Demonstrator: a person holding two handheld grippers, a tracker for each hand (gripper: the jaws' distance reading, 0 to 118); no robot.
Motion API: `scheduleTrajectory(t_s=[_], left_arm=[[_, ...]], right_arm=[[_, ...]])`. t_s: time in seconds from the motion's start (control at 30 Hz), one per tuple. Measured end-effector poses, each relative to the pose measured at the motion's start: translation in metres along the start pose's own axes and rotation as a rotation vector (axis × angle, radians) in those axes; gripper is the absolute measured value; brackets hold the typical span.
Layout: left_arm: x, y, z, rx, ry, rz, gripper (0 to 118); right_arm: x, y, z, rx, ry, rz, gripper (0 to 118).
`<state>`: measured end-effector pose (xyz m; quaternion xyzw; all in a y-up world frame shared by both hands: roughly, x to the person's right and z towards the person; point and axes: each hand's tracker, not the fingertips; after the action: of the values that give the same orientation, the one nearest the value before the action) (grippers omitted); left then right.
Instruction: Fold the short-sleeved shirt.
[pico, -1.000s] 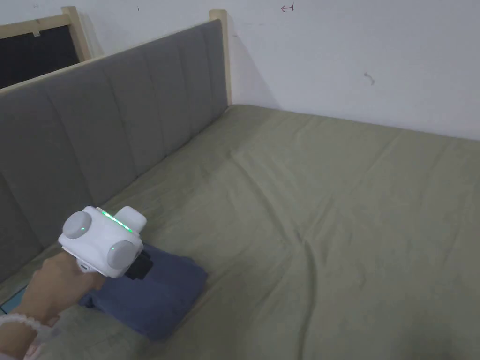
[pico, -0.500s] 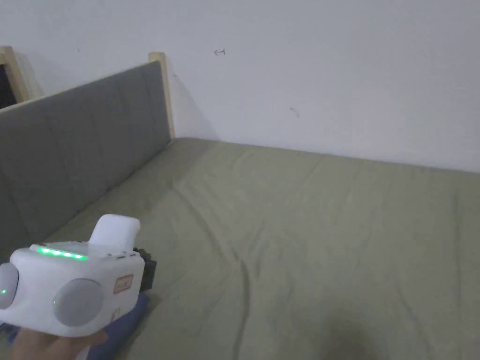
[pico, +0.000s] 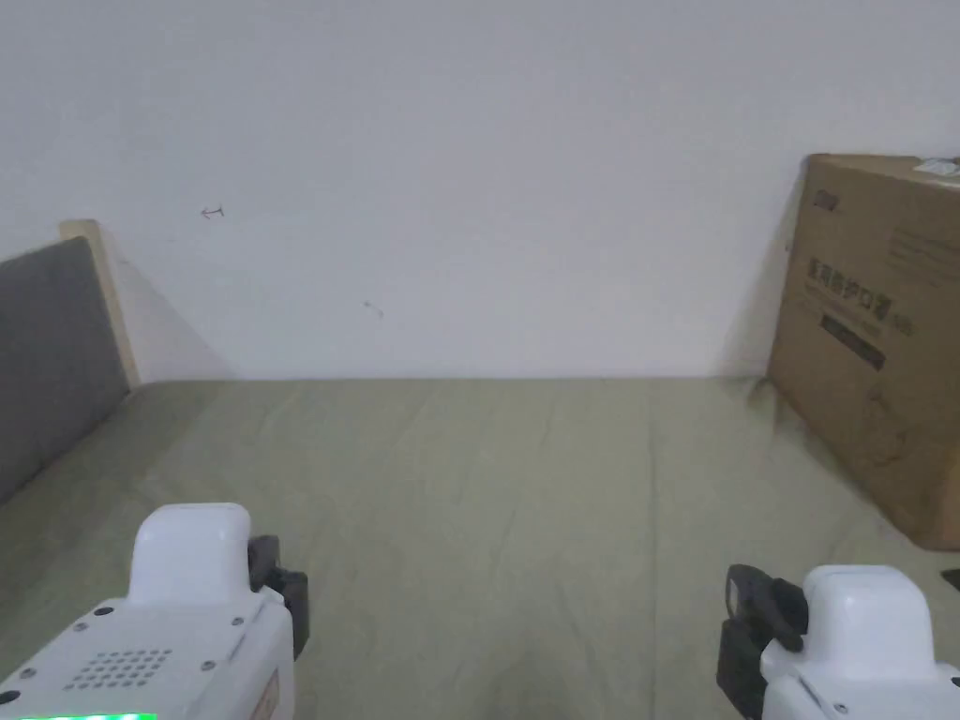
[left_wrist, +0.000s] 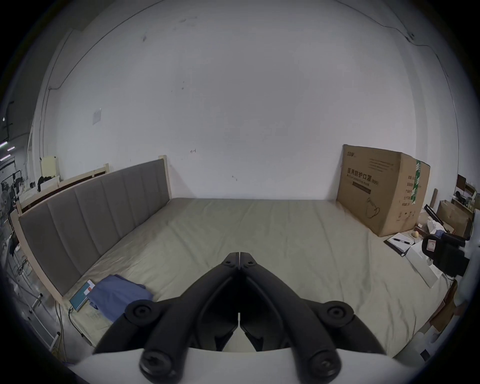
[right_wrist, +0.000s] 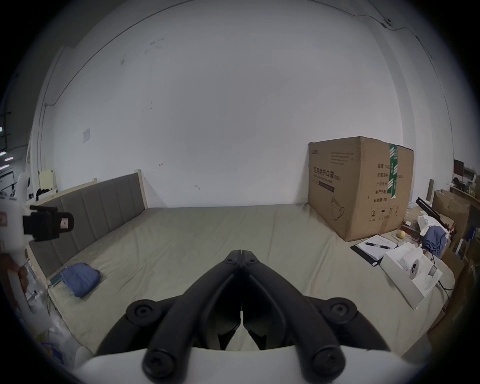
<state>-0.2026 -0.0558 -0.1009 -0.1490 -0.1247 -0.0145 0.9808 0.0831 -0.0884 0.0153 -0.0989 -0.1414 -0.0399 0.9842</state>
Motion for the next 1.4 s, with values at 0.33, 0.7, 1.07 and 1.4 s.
scheduleTrajectory(t_s=[0.33,0.7,1.07,1.4], left_arm=[[0.047,0.008,0.028,0.074,-0.091,0.009,113],[0.058,0.018,0.053,-0.034,-0.05,0.116,113],[0.068,0.02,0.076,0.054,0.013,0.014,113],[0.073,0.017,0.072,0.055,0.014,-0.02,113]], right_arm=[[0.04,0.023,0.03,0.059,-0.021,-0.018,23],[0.041,0.028,0.05,0.094,-0.002,-0.001,118],[0.039,0.024,0.048,0.087,-0.012,-0.002,118],[0.036,0.023,0.045,0.069,-0.01,-0.002,118]])
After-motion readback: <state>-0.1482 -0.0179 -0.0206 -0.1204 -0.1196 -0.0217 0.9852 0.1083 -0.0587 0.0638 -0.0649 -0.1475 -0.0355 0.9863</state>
